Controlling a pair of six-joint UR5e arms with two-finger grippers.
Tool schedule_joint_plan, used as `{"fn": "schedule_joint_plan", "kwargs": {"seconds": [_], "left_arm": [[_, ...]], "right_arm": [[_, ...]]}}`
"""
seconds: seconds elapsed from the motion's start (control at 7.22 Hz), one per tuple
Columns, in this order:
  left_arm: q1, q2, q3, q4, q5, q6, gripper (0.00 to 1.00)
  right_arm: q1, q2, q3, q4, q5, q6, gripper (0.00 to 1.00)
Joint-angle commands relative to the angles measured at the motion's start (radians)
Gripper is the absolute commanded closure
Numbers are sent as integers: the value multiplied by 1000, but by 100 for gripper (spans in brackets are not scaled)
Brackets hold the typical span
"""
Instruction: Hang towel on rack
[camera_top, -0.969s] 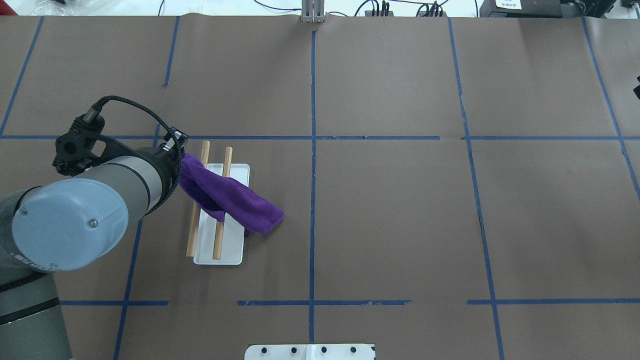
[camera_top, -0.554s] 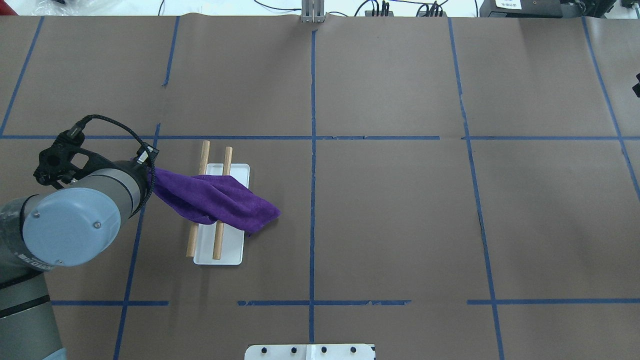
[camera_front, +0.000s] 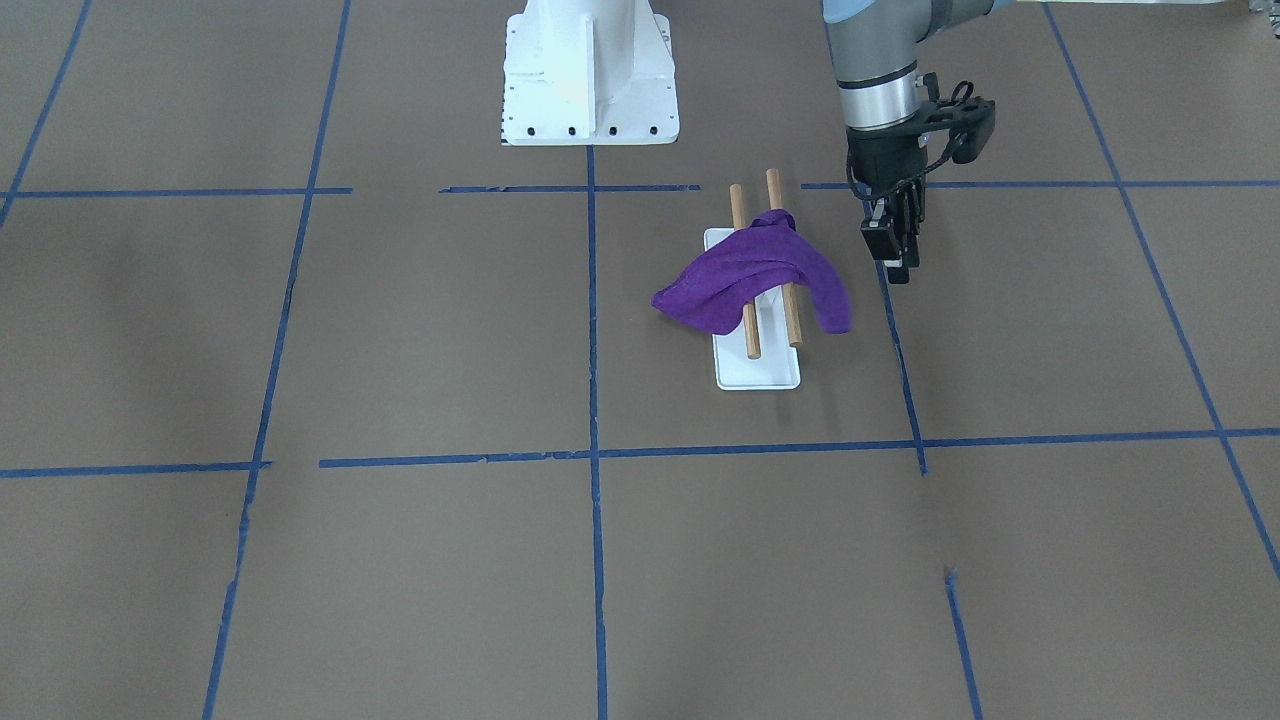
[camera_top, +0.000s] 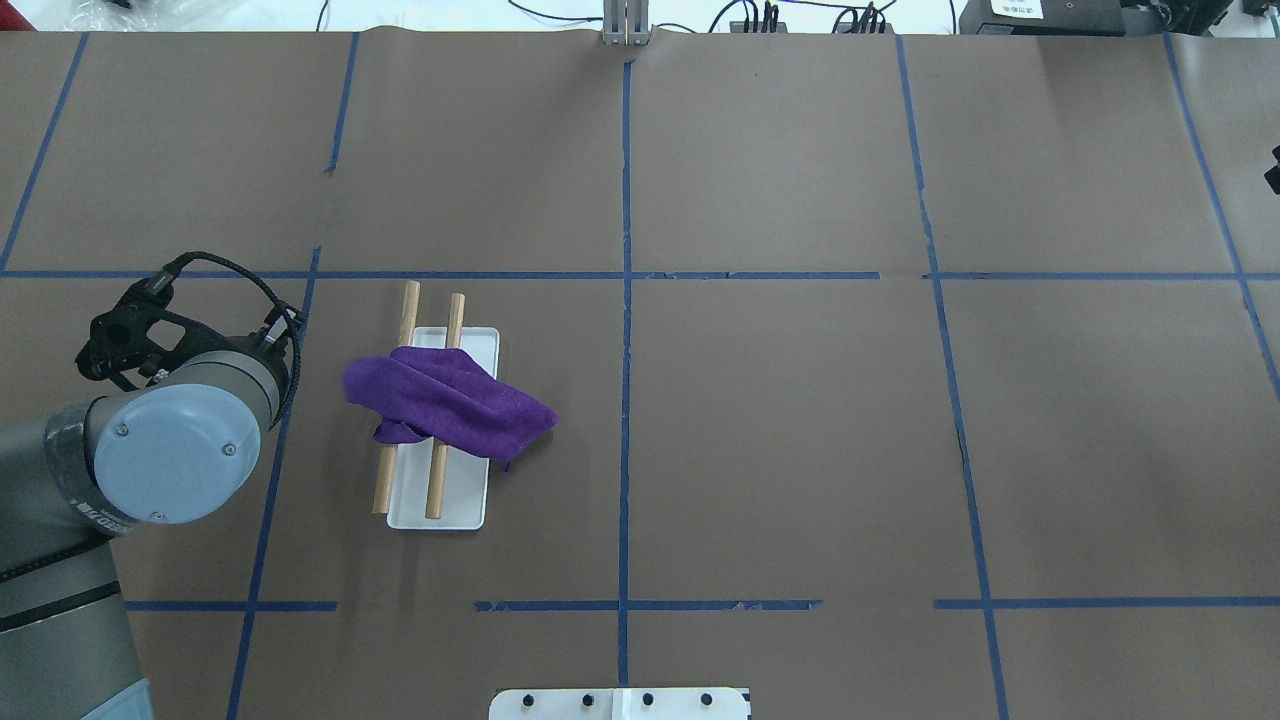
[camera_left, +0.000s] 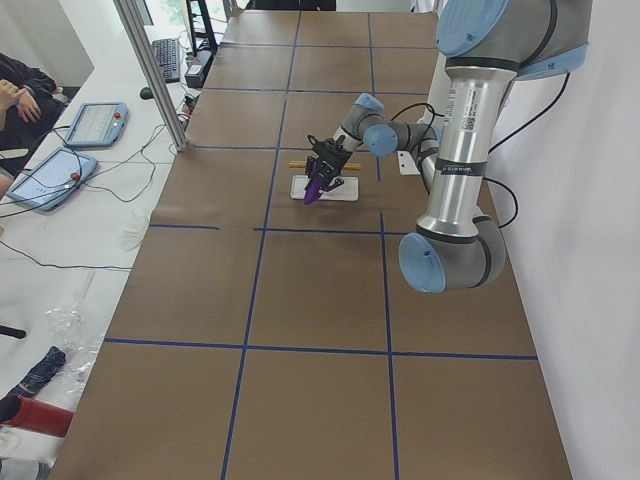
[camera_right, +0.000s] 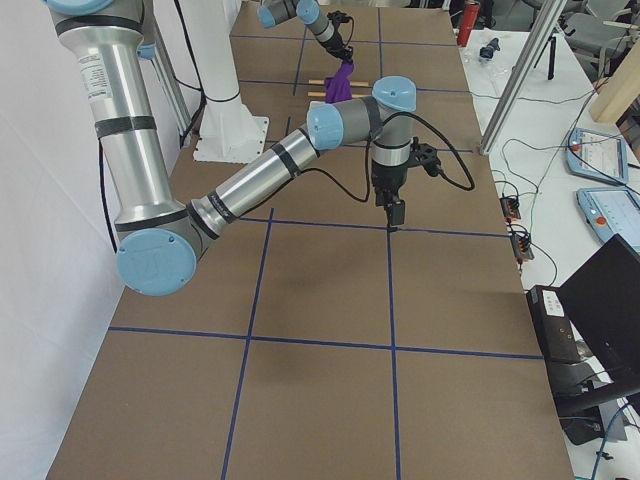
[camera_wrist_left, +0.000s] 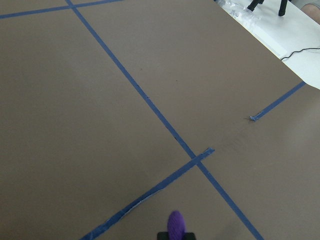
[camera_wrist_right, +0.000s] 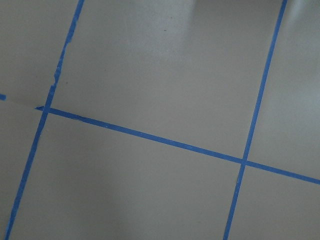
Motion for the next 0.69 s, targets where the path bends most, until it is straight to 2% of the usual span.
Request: {"fn": "schedule_joint_plan", "kwargs": {"seconds": [0.0,0.14,0.42,0.55], "left_arm": [[-7,19,-48,0,-11,104,0],[-23,20,-64,0,-43,184,0],[-188,8,-73,0,-271,502,0],[-252,5,-72,3,-340,642,0]], "right_arm": [[0,-1,5,0,-2,0,0],[0,-1,17,2,-13,-2,0],[2,-27,6,0,-37,-15,0],[-3,-33,6,0,-59,-6,0]]}}
